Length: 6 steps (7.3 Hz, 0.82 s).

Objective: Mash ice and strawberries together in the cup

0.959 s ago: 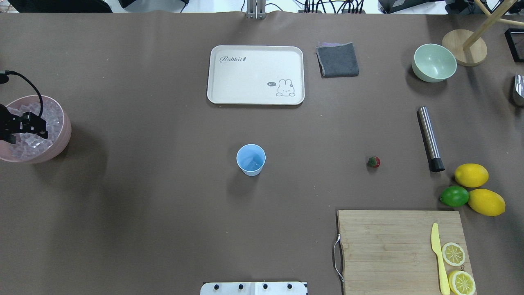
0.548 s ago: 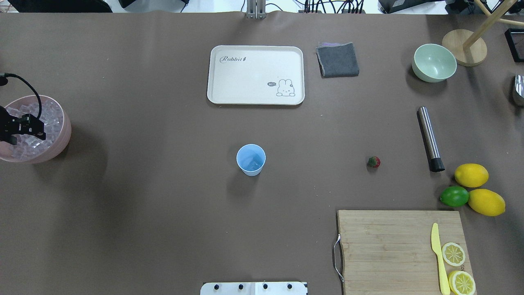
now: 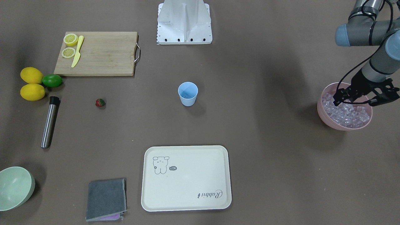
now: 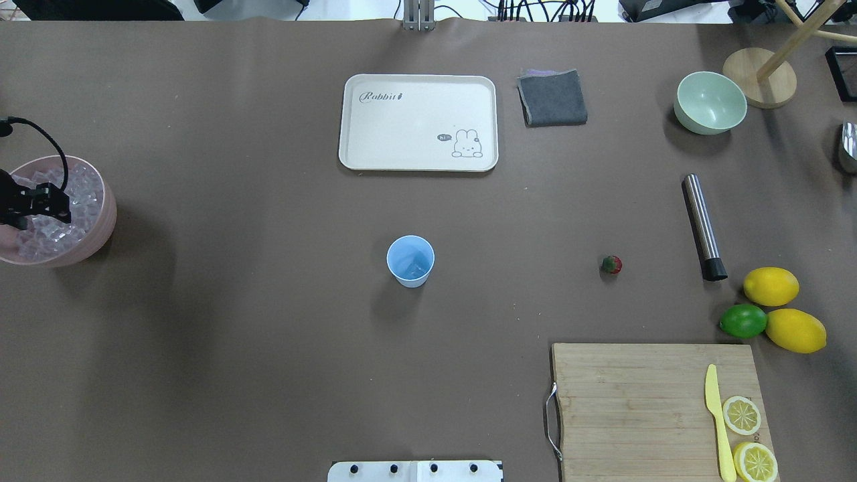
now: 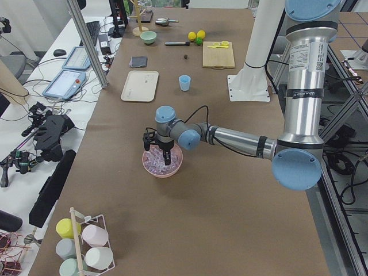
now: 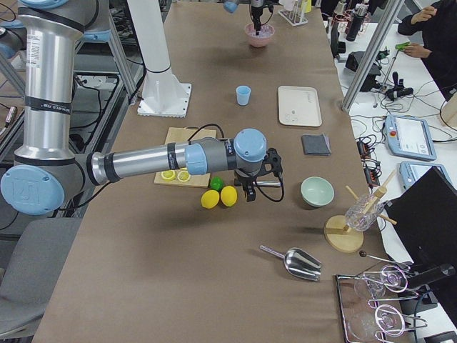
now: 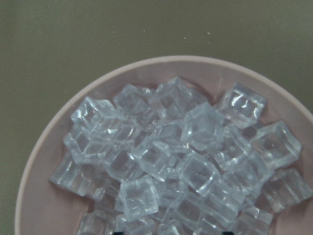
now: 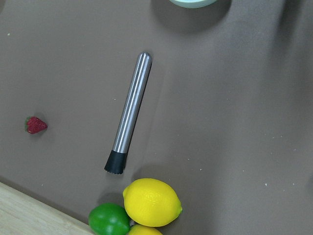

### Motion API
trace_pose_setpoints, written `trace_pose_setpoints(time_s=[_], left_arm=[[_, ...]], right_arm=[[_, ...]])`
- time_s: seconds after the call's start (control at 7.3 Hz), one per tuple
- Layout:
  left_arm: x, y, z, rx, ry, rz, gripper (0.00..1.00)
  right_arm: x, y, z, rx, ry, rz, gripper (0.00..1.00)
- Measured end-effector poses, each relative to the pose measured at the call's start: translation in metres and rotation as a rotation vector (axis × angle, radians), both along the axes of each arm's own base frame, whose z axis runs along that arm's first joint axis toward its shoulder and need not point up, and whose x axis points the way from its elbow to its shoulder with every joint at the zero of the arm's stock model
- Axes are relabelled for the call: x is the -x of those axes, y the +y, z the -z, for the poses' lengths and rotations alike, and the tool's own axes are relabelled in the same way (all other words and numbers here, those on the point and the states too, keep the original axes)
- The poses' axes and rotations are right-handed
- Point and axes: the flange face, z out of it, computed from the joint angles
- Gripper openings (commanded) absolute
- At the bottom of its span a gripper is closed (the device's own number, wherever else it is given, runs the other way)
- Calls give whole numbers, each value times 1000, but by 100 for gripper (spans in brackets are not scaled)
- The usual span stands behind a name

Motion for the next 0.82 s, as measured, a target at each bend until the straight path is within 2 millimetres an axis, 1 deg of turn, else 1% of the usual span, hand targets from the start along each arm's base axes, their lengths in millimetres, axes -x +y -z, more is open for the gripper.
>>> trace_pose_setpoints(time_s=[0.27, 0.68, 0.82], left_arm=[[-1, -1, 0, 1, -1, 0, 68], [-4, 0, 0, 4, 2, -5, 67], [-4, 1, -1, 5, 3, -7, 64]], right_arm=[[-1, 1, 0, 0, 0, -1, 100], [-1, 3, 0, 0, 1, -1, 100], [-1, 3, 0, 0, 1, -2, 100]])
